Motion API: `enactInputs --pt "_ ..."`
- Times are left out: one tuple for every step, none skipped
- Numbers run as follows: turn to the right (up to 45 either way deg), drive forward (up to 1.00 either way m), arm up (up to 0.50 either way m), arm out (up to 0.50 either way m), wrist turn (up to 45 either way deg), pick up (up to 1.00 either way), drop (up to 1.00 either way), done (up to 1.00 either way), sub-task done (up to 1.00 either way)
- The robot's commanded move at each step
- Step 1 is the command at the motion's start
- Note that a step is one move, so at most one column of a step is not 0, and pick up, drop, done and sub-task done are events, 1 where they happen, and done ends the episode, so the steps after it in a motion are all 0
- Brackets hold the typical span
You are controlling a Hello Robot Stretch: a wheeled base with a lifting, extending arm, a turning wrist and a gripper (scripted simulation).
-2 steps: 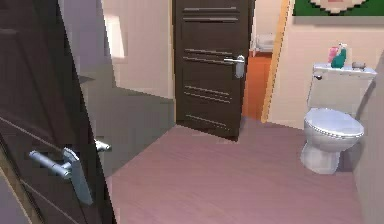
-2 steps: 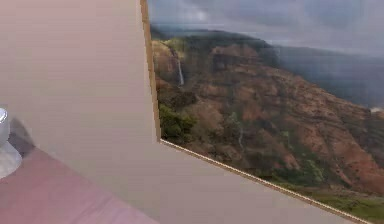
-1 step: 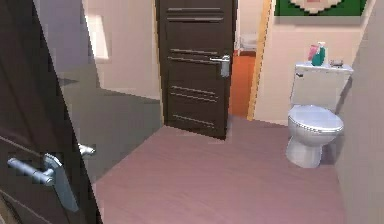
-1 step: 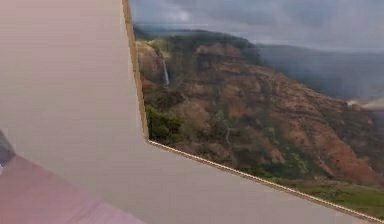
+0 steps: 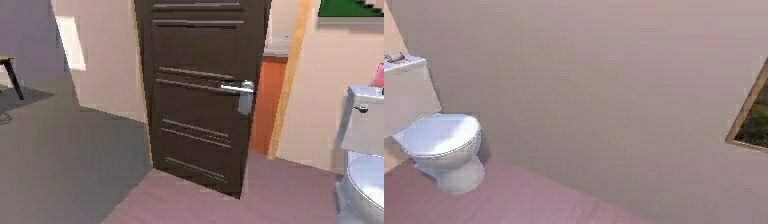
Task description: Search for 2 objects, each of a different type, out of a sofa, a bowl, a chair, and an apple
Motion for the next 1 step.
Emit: enactInputs --pt "-45.0 0.00 0.00 0.00 0.0 0.00 0.00 0.00 0.00"
